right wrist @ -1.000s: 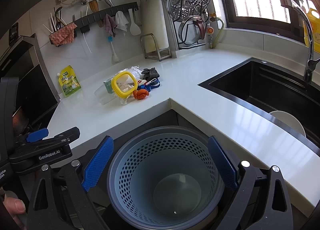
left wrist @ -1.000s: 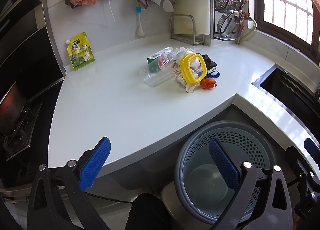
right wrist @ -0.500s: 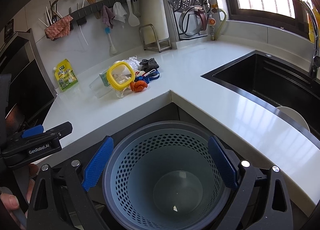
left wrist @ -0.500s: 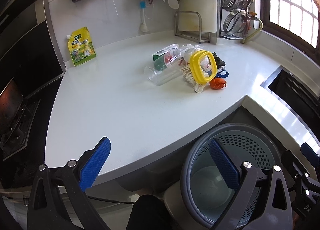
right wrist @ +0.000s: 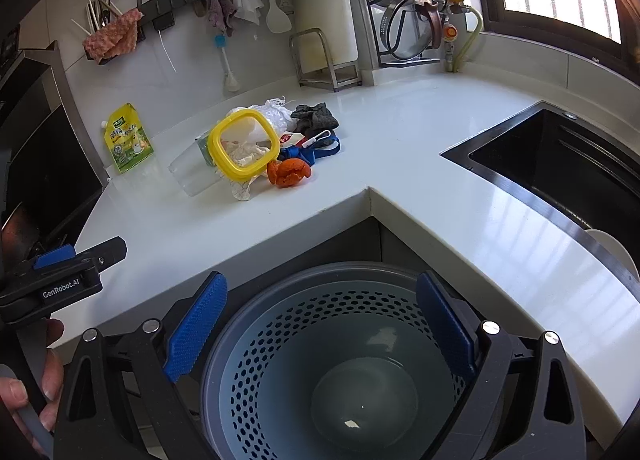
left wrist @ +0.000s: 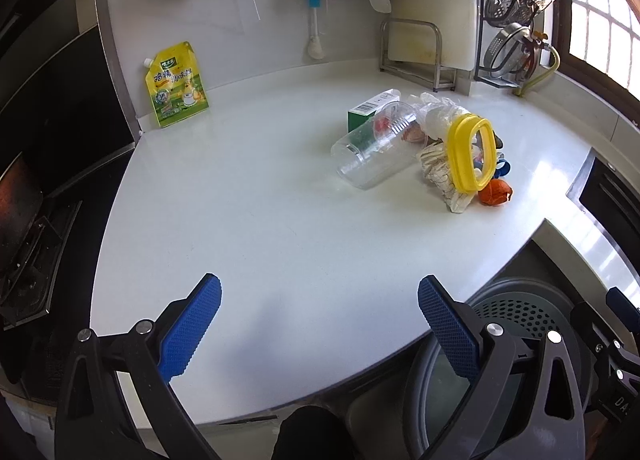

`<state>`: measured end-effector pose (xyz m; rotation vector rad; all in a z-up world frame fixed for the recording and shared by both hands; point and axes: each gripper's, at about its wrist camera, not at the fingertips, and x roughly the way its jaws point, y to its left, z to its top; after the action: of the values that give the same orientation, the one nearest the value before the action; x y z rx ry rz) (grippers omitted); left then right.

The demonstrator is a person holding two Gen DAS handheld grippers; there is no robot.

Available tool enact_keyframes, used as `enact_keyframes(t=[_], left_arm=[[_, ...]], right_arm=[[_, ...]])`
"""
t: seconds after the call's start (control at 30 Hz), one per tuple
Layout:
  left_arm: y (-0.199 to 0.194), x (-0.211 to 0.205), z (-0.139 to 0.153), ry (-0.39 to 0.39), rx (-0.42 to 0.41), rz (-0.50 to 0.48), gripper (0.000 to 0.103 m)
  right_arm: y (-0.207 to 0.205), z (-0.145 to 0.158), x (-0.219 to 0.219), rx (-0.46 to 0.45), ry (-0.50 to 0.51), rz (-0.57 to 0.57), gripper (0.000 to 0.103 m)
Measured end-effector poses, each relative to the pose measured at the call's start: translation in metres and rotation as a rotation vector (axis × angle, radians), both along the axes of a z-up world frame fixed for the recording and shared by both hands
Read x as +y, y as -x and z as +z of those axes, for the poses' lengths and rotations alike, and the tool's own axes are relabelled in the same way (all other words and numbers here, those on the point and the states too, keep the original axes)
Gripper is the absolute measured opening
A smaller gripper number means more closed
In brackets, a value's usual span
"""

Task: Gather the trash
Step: 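Reach the right tool to the yellow square lid and grasp it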

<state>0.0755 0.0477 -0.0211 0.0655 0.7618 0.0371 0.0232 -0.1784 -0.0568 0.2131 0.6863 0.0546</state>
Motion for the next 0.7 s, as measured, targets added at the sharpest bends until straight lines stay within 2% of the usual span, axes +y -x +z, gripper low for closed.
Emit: enact_keyframes(t=[0.23, 0.43, 0.7], left_arm=[[-0.027, 0.020, -0.002, 0.012, -0.004, 0.036, 0.097], [-0.048, 0.030, -0.002, -0.013, -0.008, 0.054, 0.097], [-0.074, 0.041, 0.001, -0.001, -0.025, 0.066, 0.097]], right_arm=[[-0.037, -0.003, 0.012, 0.023, 0.013, 0.025, 0.091], [-0.063, 0.002, 0.018, 0.000, -0.001, 0.058, 0.091], [-0.102, 0.012, 0.035, -0.035, 0.018, 0.131, 0.091]])
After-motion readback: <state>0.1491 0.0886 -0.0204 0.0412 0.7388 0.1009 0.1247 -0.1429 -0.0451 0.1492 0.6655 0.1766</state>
